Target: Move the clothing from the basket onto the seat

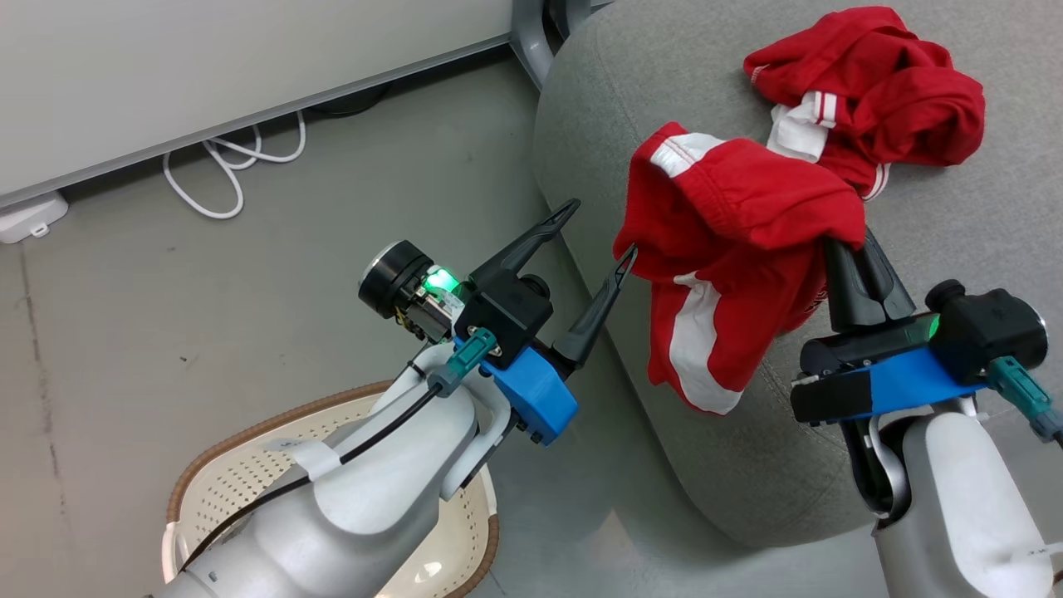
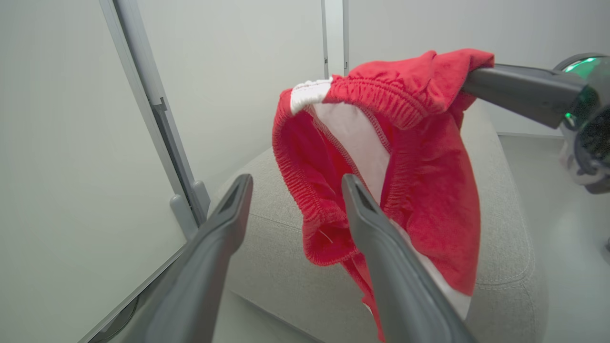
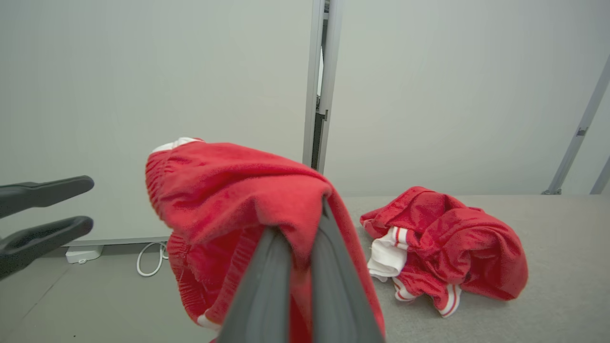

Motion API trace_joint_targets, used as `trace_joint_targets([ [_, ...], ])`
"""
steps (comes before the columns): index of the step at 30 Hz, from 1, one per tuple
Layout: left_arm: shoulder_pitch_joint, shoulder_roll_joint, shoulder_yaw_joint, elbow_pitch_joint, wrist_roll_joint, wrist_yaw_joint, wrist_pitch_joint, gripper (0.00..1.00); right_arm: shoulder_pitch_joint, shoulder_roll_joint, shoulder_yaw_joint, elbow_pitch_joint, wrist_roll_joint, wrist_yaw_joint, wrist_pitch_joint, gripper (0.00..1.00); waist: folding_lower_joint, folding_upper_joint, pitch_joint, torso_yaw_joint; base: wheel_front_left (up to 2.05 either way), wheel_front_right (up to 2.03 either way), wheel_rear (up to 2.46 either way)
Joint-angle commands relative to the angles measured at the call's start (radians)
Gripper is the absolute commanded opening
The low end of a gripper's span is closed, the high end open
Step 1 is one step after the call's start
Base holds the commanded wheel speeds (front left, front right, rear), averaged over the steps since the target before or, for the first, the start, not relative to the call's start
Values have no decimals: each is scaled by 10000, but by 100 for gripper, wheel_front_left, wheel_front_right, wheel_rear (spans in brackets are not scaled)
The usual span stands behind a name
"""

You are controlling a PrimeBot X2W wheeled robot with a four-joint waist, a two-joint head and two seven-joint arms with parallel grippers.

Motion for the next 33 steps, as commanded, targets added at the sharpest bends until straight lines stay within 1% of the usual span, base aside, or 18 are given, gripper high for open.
trace_joint_targets([
  [1, 35, 16, -21, -47, 53, 31, -17, 100, 251, -3, -157, -184, 52, 6, -34, 0, 0, -1, 31, -184, 0, 0, 0],
  [12, 66, -3, -87, -113, 64, 36, -29, 100, 875, 28, -509, -605, 60, 6, -35, 0, 0, -1, 34, -229, 0, 0, 0],
  [19, -107, 60, -46, -167, 96, 59, -37, 100, 447, 27, -572, -850, -15, 6, -35, 0, 0, -1, 223, -89, 0, 0, 0],
  [22, -258, 83, -29, -221, 158, 68, -39, 100, -45, 34, -655, -1026, -42, 6, -35, 0, 0, -1, 461, -18, 0, 0, 0],
  [26, -504, 129, -54, -349, 276, 101, 9, 100, -1030, -37, -1027, -1267, -9, 6, -35, 0, 0, -1, 975, 101, 0, 0, 0],
  [31, -1065, 224, -81, -552, 488, 114, 173, 100, -2778, -416, -2195, -1717, 79, 6, -34, 0, 0, -1, 1999, 316, 0, 0, 0],
  [33, -1376, 252, -101, -681, 592, 115, 318, 100, -3569, -793, -2811, -1958, 147, 4, -33, 0, 0, -1, 2567, 441, 0, 0, 0],
])
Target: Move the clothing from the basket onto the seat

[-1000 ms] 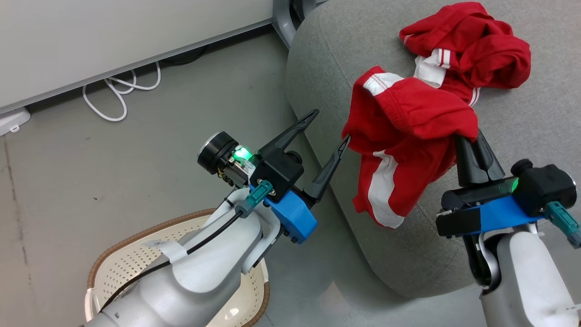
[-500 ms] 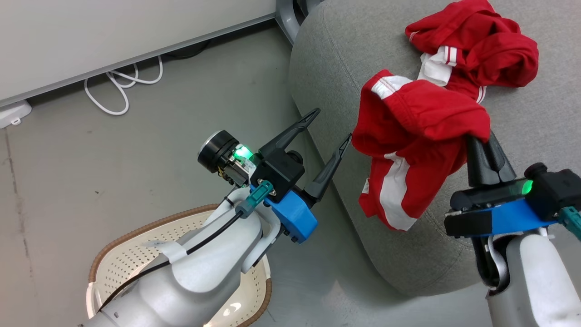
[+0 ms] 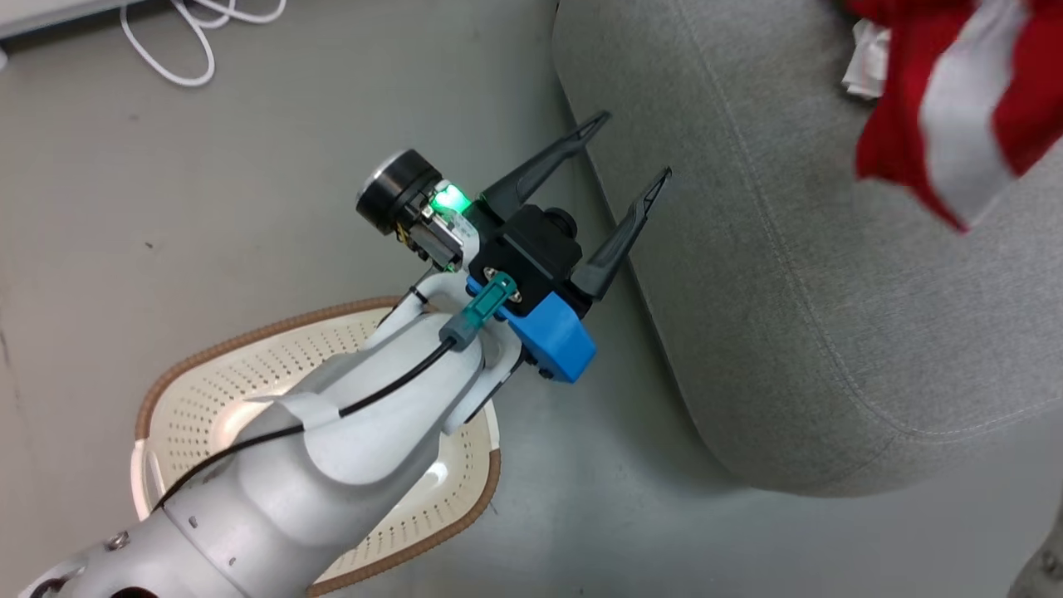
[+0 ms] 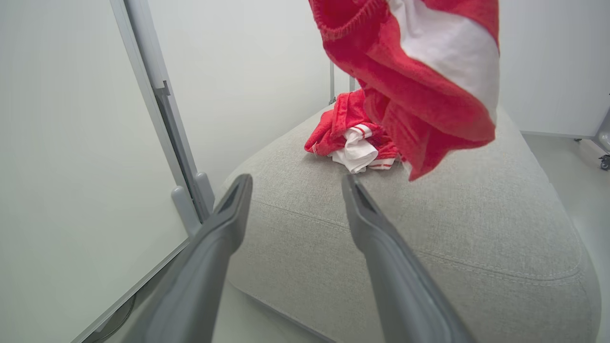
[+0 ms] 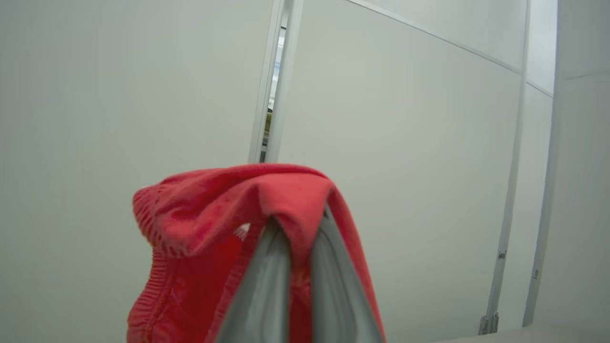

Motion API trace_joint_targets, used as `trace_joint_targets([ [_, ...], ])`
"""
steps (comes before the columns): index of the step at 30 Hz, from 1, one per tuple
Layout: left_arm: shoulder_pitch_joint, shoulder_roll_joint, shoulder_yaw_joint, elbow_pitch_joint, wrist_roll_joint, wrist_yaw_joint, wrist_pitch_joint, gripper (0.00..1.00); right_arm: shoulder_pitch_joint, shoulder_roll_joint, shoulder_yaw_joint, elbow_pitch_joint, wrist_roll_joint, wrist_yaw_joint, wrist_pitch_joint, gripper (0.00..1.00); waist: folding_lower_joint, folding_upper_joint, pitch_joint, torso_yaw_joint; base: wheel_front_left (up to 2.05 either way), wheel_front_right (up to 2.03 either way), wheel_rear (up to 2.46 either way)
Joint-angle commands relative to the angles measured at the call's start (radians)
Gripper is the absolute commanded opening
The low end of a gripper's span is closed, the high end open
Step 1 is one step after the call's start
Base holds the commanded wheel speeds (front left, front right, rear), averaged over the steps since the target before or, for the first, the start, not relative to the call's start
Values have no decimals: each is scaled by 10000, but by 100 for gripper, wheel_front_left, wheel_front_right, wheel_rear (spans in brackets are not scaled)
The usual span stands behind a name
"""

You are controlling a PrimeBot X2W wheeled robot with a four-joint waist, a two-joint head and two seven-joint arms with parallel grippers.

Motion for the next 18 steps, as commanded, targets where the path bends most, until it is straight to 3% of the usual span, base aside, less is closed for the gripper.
trace_joint_targets([
  [1, -355, 88, -3, -101, 83, 26, 90, 100, -632, -292, -395, -153, 127, 4, -33, 0, 0, 0, 995, 288, 0, 0, 0],
  [9, -1347, 268, 25, -470, 464, 30, 359, 100, -3080, -2097, -2124, 195, 244, 2, -33, 0, 0, 0, 2963, 503, 0, 0, 0],
  [14, -1753, 356, 39, -639, 625, 76, 433, 100, -3649, -3380, -2737, 1652, 184, 4, -32, 0, 0, 0, 3793, 616, 0, 0, 0],
  [18, -1876, 416, 30, -689, 670, 141, 396, 100, -3506, -3812, -3013, 2892, -45, 2, -33, 0, 0, 0, 4120, 676, 0, 0, 0],
])
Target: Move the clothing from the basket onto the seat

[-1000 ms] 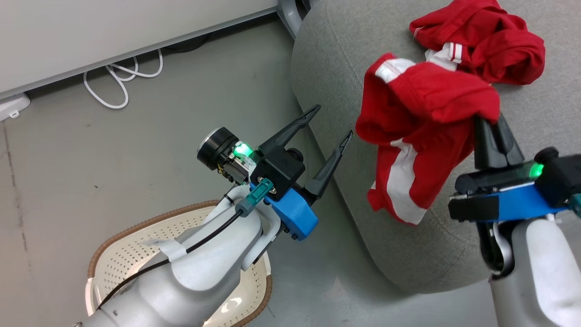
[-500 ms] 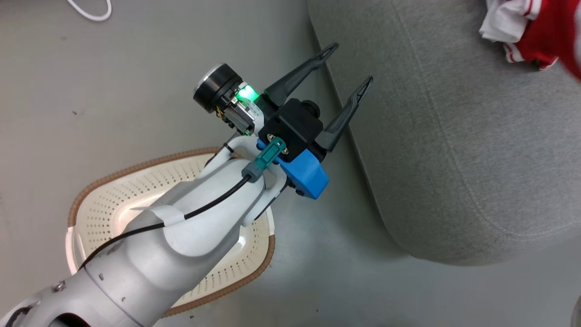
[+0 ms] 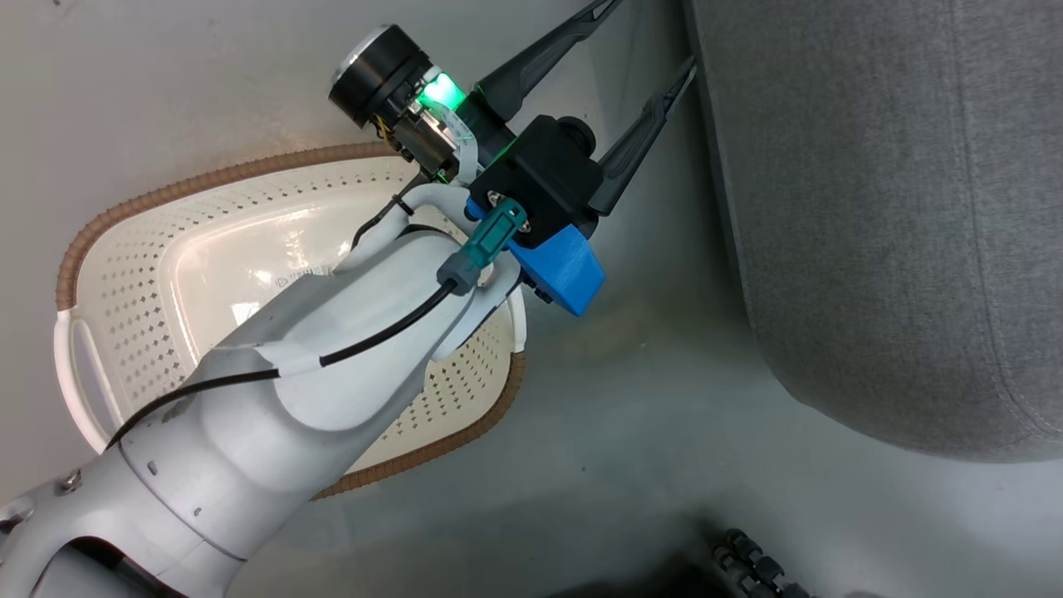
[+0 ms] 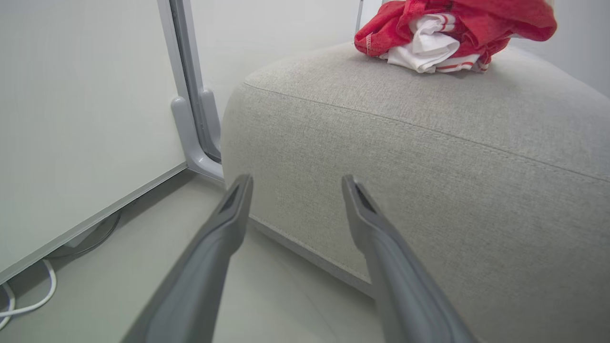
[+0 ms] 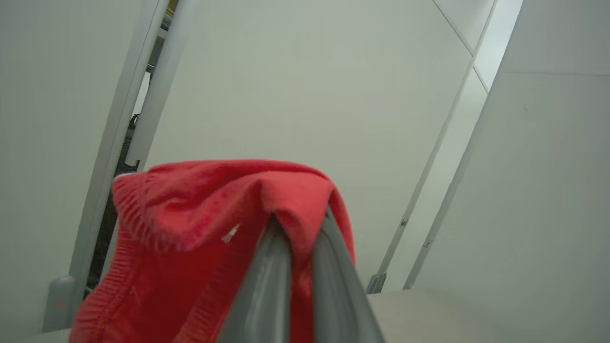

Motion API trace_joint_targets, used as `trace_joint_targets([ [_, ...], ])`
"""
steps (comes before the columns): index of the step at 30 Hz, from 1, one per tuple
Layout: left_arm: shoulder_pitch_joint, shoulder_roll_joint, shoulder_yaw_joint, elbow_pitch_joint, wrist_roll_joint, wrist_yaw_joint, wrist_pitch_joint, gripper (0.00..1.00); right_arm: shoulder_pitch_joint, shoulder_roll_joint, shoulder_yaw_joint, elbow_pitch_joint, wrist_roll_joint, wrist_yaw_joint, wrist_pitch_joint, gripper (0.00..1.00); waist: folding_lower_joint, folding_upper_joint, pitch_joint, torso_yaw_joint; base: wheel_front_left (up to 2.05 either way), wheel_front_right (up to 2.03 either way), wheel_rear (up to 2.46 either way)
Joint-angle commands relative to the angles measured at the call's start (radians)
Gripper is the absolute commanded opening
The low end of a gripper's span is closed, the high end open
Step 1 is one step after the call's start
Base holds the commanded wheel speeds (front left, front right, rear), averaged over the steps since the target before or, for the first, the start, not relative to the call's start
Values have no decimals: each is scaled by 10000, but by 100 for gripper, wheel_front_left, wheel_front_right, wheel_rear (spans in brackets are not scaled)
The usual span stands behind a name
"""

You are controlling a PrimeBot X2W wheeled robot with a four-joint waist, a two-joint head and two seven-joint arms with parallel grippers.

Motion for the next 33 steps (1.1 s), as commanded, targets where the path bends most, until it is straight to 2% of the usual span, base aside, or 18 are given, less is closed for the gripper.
trace_joint_targets([
  [1, -205, 91, 4, -53, 56, 57, -46, 100, 137, 3, -132, 327, -105, 2, -33, 0, -2, 0, 329, 110, 0, 0, 0],
  [9, -178, 100, -57, -68, 7, 113, -129, 100, 1004, 707, -817, 1868, -303, 2, -32, 0, -2, 0, 373, 229, 0, 0, 0],
  [15, -137, 107, -62, -36, -59, 140, -210, 100, 1242, 932, -772, 2662, -323, 2, -33, 0, -2, 0, 272, 312, 0, 0, 0],
  [16, -107, 112, -67, -13, -81, 150, -222, 100, 1232, 954, -779, 2599, -302, 2, -33, 4, -2, 0, 231, 315, 0, 0, 0],
  [18, -16, 103, -69, 8, -105, 200, -264, 100, 1319, 1012, -766, 2421, -276, 2, -33, 79, -2, 0, 110, 319, 0, 0, 0],
  [19, 31, 87, -60, 13, -113, 214, -295, 100, 1392, 1029, -760, 2297, -279, 2, -33, 100, -2, 0, 39, 324, 0, 0, 0],
  [26, 431, -41, 84, 179, -302, 337, -586, 100, 2424, 1253, -689, 1273, -122, 2, -33, 100, -2, 0, -878, 422, 0, 0, 0],
  [33, 1233, -71, 693, 305, -563, 627, -744, 100, 3951, 1389, 245, -17, 150, 2, -33, 100, -2, 0, -2219, 693, 0, 0, 0],
])
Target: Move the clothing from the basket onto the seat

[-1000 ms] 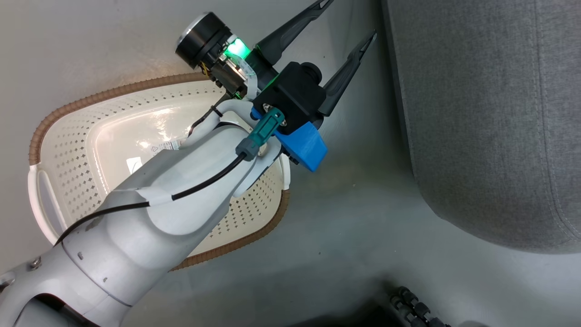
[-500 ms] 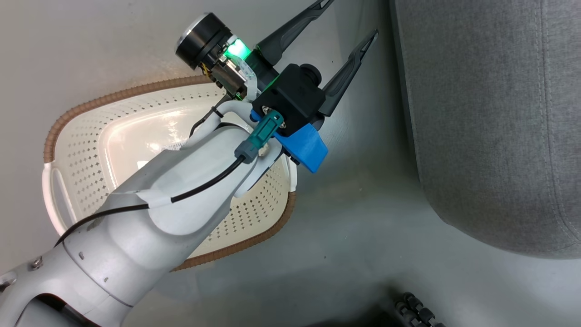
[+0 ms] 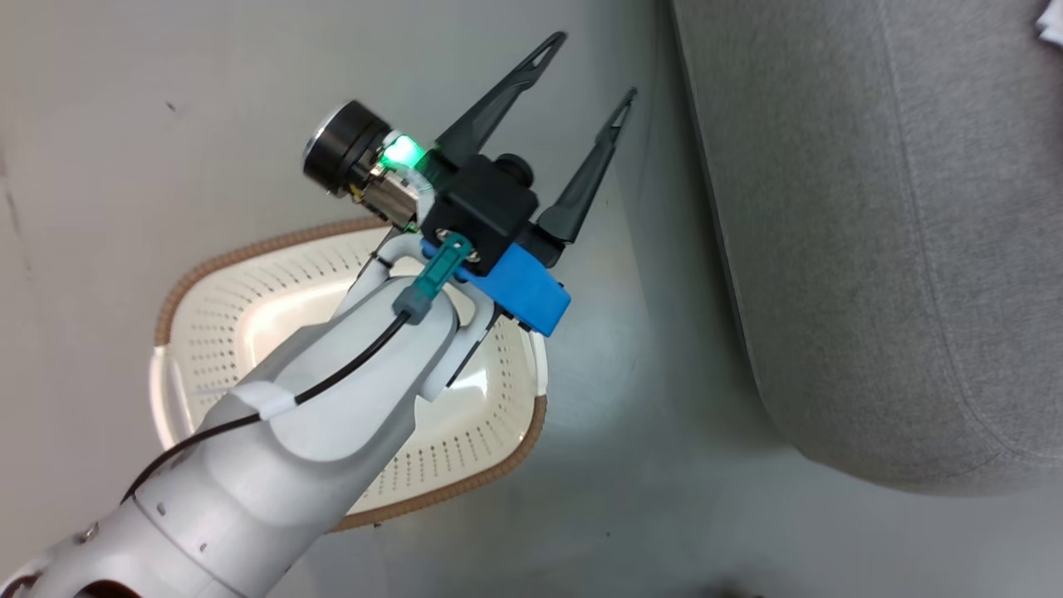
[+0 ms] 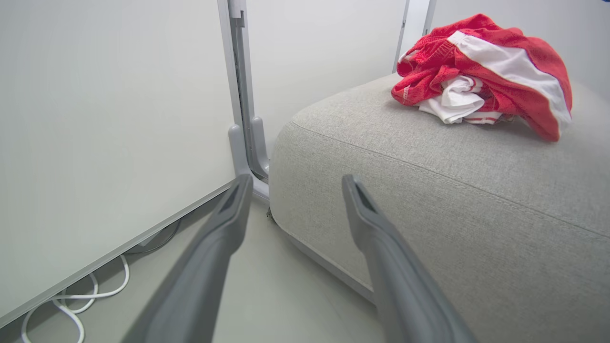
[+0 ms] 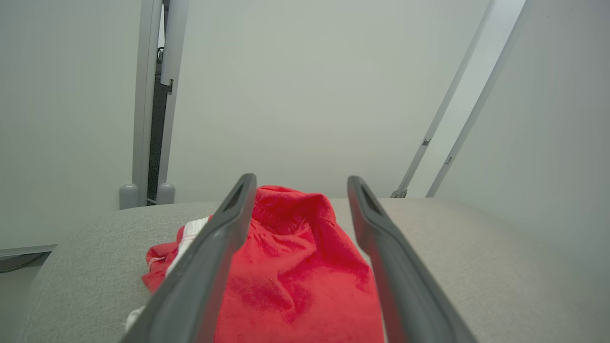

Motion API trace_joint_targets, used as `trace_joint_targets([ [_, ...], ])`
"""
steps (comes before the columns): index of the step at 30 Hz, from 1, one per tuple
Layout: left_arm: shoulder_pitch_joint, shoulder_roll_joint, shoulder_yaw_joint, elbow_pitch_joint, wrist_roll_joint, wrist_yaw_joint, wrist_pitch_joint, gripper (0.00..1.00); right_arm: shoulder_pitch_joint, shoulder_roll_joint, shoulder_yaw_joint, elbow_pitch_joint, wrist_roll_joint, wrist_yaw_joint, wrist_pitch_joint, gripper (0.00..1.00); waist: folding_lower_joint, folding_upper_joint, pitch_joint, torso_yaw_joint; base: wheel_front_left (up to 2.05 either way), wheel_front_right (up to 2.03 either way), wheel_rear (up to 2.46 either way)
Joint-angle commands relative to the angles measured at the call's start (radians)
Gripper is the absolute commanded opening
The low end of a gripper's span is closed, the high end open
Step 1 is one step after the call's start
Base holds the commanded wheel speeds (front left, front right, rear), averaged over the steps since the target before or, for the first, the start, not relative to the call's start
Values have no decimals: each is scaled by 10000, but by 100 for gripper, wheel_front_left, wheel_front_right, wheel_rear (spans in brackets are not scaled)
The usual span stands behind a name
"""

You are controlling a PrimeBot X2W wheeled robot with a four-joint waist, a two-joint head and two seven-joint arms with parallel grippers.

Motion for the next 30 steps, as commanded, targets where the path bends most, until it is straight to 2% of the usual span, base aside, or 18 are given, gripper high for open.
trace_joint_targets([
  [1, 327, 8, 330, -153, -27, 155, -60, 100, 527, 188, 356, -332, 165, 4, -32, 100, 0, 0, -857, 267, 0, 0, 0],
  [4, 709, 68, 713, -397, 41, 276, -57, 100, 851, 271, 720, -654, 273, 2, -32, 100, 0, 0, -1197, 381, 0, 0, 0],
  [12, 2486, 217, 2795, -1440, 467, 714, -61, 100, 1893, 918, 1961, -1661, 431, 2, -32, 100, 0, 0, -2471, 1001, 0, 0, 0],
  [21, 4445, -160, 5077, -2080, 1099, 474, -60, 100, 3465, 1593, 2892, -2270, 467, 2, -33, 100, 0, 0, -3571, 1698, 0, 0, 0],
  [30, 6261, -884, 6829, -2094, 1698, -322, -55, 100, 4599, 2130, 3620, -2245, 328, 2, -33, 100, 0, 0, -4635, 2045, 0, 0, 0],
])
